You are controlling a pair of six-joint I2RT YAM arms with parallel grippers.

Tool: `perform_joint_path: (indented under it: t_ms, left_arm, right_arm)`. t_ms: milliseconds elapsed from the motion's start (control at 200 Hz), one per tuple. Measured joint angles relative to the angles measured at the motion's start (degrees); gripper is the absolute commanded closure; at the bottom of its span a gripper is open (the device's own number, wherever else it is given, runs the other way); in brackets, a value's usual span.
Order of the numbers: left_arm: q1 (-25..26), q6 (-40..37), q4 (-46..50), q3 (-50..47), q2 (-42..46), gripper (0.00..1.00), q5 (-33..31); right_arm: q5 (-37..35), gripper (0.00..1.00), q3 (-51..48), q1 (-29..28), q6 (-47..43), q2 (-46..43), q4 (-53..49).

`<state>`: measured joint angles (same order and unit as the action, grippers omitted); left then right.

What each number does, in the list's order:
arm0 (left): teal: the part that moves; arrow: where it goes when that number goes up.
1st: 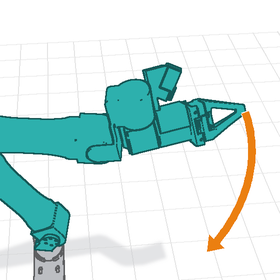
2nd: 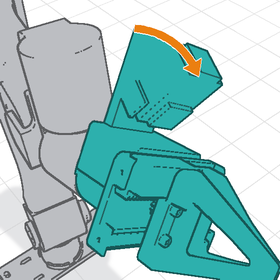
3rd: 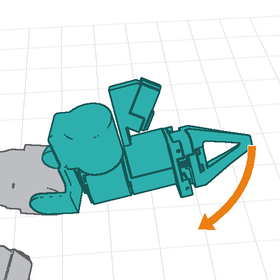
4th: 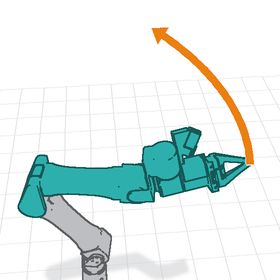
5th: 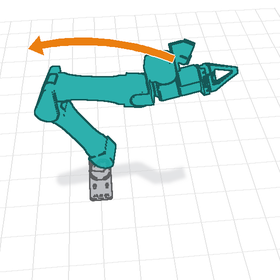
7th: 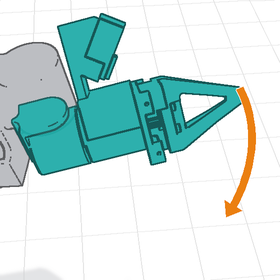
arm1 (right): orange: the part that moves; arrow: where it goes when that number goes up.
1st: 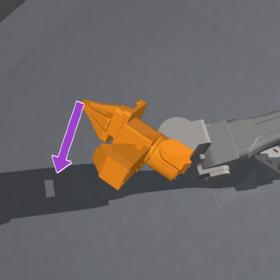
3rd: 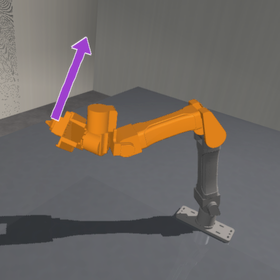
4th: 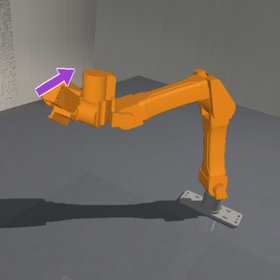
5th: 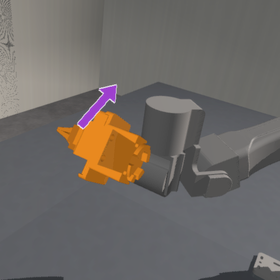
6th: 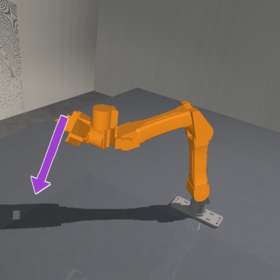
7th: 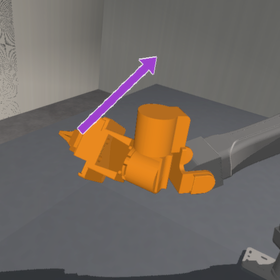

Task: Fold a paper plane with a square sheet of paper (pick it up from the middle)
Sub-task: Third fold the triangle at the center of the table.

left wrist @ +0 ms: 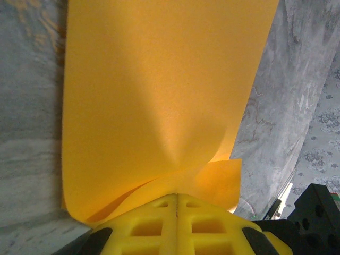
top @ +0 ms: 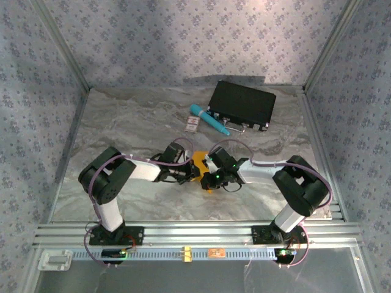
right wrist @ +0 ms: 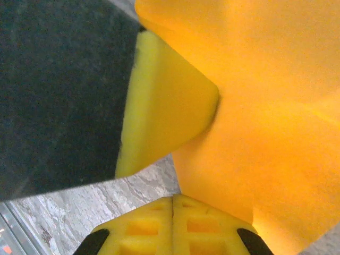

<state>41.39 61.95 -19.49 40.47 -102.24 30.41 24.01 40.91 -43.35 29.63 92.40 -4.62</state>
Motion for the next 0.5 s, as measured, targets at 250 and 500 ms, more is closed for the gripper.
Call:
perform_joint_path:
  t_ms: [250,500]
  left_arm:
    - [0.0,-0.46,0.44,0.2,0.0,1.0,-0.02]
    - [0.0,-0.68,1.33,0.68,-0.11,1.0,-0.15]
  right_arm:
    - [1.49,0.95,-3.21,0.76,1.14,-1.97,2.36]
    - [2.4,0.95,-6.1,0.85,2.27,-4.26,3.17]
